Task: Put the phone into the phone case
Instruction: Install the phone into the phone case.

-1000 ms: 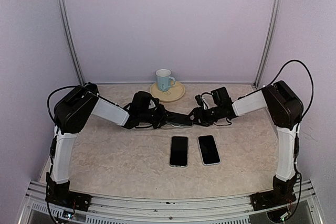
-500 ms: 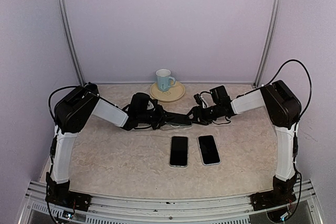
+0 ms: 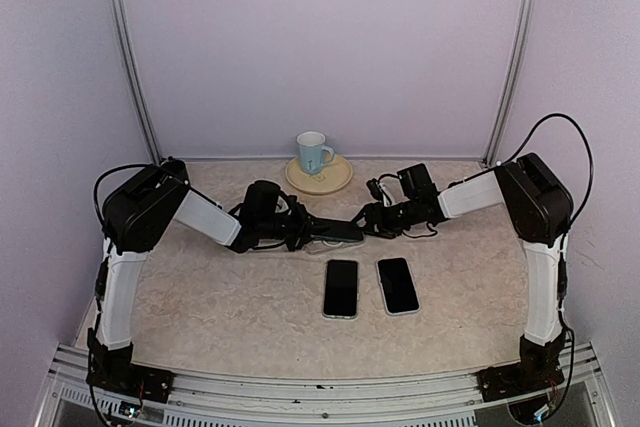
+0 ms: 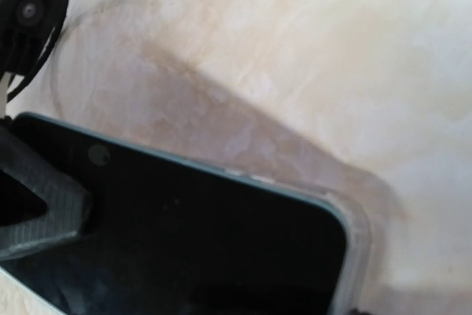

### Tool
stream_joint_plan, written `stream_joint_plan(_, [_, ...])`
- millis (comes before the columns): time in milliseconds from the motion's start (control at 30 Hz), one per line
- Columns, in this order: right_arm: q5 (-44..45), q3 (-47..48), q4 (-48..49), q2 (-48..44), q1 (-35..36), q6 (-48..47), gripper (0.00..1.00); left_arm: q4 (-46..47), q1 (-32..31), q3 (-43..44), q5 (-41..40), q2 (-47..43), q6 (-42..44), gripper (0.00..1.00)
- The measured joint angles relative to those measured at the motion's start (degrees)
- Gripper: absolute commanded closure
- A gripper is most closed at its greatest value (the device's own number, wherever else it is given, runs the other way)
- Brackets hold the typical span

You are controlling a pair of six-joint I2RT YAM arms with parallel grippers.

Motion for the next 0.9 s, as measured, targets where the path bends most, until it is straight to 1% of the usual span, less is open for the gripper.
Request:
stream_joint_plan(367, [-0.55,0.00,0.02,0.02,0.20,-0.02,0.37,4.85,0.04,-1.57,0.83,0.98,-1.77,1.00])
stream_joint_plan(567, [-0.42,0.00,0.07,0.04,0.22,0.02,0.37,5.46,0.52,-0.33,2.58,2.29,-1.86,1.00])
stream_joint_plan(800, [-0.39,0.00,0.04,0.04,0.22,-0.15,0.36,6.08,0.70,-0.46,2.95,2.45,-1.88,1.00])
stream_joint_plan(900, [-0.63,-0.02,0.09,0.04,0.17,-0.22,0.36,7.80,0.74,-1.49,2.86,2.45,-1.88,1.00])
